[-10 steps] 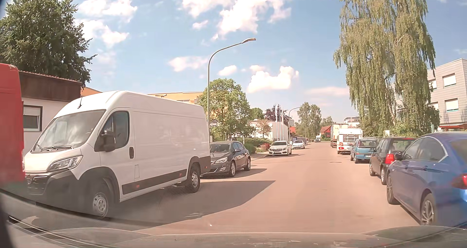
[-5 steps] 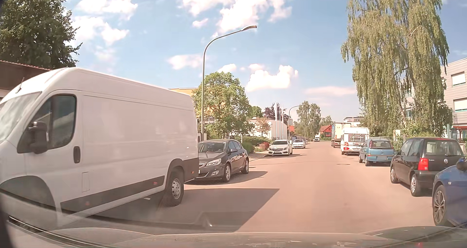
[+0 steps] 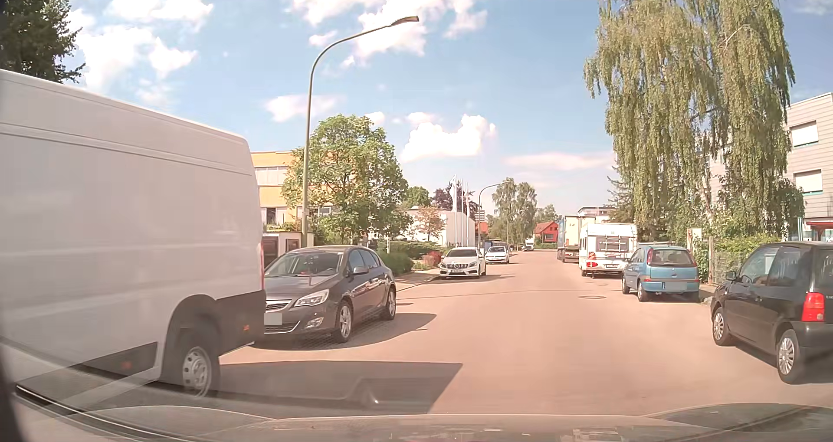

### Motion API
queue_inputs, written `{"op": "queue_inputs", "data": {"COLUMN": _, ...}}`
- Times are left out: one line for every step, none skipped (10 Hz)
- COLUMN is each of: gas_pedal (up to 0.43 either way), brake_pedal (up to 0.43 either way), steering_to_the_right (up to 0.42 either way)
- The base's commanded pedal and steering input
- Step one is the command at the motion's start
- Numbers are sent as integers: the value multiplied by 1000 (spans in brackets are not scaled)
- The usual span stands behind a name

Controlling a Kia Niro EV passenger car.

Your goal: Follow the waypoints while adhering to traffic rules and regulations

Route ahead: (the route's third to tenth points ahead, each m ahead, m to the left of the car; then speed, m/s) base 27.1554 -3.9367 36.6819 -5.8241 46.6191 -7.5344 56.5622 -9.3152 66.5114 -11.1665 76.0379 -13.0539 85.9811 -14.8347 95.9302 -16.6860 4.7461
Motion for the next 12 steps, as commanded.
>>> {"op": "queue_inputs", "data": {"gas_pedal": 248, "brake_pedal": 18, "steering_to_the_right": 151}}
{"op": "queue_inputs", "data": {"gas_pedal": 248, "brake_pedal": 18, "steering_to_the_right": 151}}
{"op": "queue_inputs", "data": {"gas_pedal": 248, "brake_pedal": 18, "steering_to_the_right": 151}}
{"op": "queue_inputs", "data": {"gas_pedal": 268, "brake_pedal": 18, "steering_to_the_right": 146}}
{"op": "queue_inputs", "data": {"gas_pedal": 268, "brake_pedal": 18, "steering_to_the_right": 132}}
{"op": "queue_inputs", "data": {"gas_pedal": 280, "brake_pedal": 18, "steering_to_the_right": 112}}
{"op": "queue_inputs", "data": {"gas_pedal": 280, "brake_pedal": 18, "steering_to_the_right": 97}}
{"op": "queue_inputs", "data": {"gas_pedal": 299, "brake_pedal": 18, "steering_to_the_right": 76}}
{"op": "queue_inputs", "data": {"gas_pedal": 299, "brake_pedal": 18, "steering_to_the_right": 59}}
{"op": "queue_inputs", "data": {"gas_pedal": 299, "brake_pedal": 18, "steering_to_the_right": 48}}
{"op": "queue_inputs", "data": {"gas_pedal": 299, "brake_pedal": 18, "steering_to_the_right": 31}}
{"op": "queue_inputs", "data": {"gas_pedal": 299, "brake_pedal": 18, "steering_to_the_right": 20}}
